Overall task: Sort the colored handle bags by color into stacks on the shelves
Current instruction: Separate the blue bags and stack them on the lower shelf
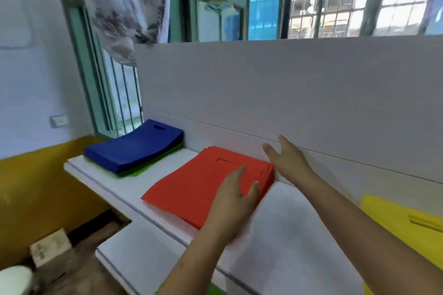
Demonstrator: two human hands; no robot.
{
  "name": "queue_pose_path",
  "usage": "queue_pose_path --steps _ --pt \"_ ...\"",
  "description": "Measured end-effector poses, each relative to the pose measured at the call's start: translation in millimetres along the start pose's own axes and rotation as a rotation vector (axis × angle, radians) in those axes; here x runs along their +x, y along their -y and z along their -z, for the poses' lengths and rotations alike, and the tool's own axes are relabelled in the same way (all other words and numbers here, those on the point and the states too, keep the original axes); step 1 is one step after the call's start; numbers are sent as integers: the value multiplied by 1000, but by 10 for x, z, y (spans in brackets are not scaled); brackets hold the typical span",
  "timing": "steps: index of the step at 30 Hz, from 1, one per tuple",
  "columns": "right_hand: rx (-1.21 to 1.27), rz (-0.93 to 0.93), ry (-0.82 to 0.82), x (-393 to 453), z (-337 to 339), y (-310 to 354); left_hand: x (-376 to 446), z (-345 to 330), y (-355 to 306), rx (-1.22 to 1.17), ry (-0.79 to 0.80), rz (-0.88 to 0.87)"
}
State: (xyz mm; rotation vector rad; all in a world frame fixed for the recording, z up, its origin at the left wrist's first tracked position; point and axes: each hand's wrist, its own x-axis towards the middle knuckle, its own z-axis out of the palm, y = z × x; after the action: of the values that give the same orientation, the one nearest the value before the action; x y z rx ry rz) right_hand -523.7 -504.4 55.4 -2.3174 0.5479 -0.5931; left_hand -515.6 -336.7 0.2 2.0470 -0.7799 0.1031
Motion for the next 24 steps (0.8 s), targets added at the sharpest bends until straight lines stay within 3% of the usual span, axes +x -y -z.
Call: queue_pose_path --steps 10,18,24 --pt "-84 128 107 295 -2118 1637 26 2171 1704 52 -237 181" --pt "-236 118 212 976 -3061 2026 393 2887 2607 40 -275 293" --pt "-521 76 290 1764 -3648 2123 1020 3072 3239 82 -300 331"
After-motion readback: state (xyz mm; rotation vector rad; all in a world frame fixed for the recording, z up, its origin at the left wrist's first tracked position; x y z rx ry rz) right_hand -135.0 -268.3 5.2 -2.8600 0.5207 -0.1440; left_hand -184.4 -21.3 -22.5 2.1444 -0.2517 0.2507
